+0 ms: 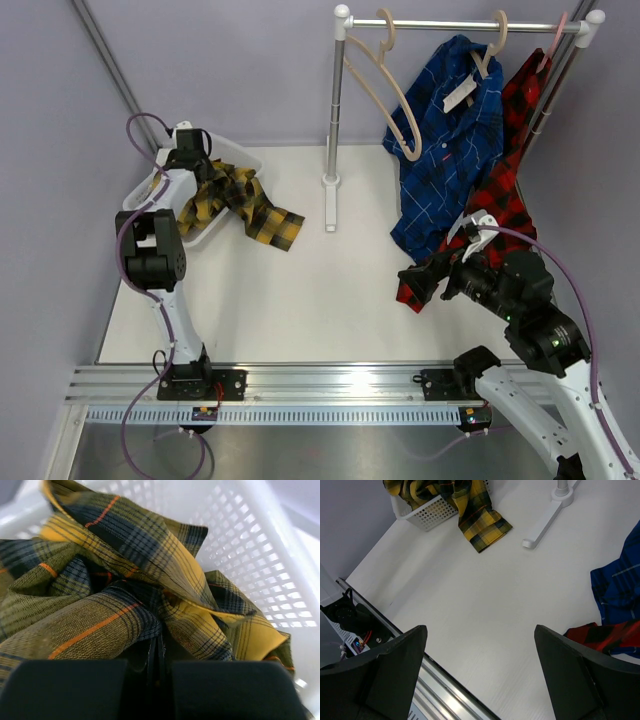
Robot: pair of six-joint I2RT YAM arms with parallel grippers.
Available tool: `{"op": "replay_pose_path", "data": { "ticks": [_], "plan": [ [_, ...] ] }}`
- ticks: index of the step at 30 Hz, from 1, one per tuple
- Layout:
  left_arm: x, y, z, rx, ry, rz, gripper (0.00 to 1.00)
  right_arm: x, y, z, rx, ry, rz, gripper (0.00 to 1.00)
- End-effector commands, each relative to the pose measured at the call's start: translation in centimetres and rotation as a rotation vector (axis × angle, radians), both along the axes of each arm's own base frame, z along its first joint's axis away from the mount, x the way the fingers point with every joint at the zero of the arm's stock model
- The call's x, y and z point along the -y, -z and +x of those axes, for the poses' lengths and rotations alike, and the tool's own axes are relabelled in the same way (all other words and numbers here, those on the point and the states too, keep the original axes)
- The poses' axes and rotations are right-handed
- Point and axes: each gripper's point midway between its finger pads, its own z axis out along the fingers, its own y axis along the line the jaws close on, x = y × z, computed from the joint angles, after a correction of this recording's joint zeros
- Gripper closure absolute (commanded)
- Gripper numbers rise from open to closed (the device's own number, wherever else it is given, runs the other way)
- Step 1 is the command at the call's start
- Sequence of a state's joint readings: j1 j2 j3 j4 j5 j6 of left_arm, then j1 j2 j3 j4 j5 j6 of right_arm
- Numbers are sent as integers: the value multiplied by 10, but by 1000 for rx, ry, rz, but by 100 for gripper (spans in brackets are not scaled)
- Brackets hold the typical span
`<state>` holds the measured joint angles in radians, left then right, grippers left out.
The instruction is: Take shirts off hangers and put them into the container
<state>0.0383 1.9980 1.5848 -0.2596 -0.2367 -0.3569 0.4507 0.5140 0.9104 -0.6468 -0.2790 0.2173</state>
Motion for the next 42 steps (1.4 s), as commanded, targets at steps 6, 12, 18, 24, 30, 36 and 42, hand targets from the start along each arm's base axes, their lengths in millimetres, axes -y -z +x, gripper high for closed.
{"op": "replay_pose_path", "data": {
  "ticks": [6, 12, 18, 24, 30, 36, 42],
  "plan": [
    [11, 50, 19, -117, 68, -163, 100, -3, -1, 9, 0, 4, -6, 2],
    [11, -22, 6, -9, 75, -142, 67, -3, -4, 7, 12, 2, 3, 2],
    [14, -125, -23, 179, 45, -78, 20, -5, -8, 4, 23, -15, 23, 2],
    [41, -182, -65, 291, 48, -46, 1, -4, -11, -1, 38, -19, 35, 2],
    [106, -168, -107, 281, 71, -44, 1, -3, -13, -2, 48, -19, 42, 2],
    [125, -81, -138, 127, 24, -62, 2, -1, -14, -6, 54, -17, 43, 2],
    [140, -15, -139, 12, 32, -77, 4, -4, -14, -3, 54, -24, 48, 2]
  ]
}}
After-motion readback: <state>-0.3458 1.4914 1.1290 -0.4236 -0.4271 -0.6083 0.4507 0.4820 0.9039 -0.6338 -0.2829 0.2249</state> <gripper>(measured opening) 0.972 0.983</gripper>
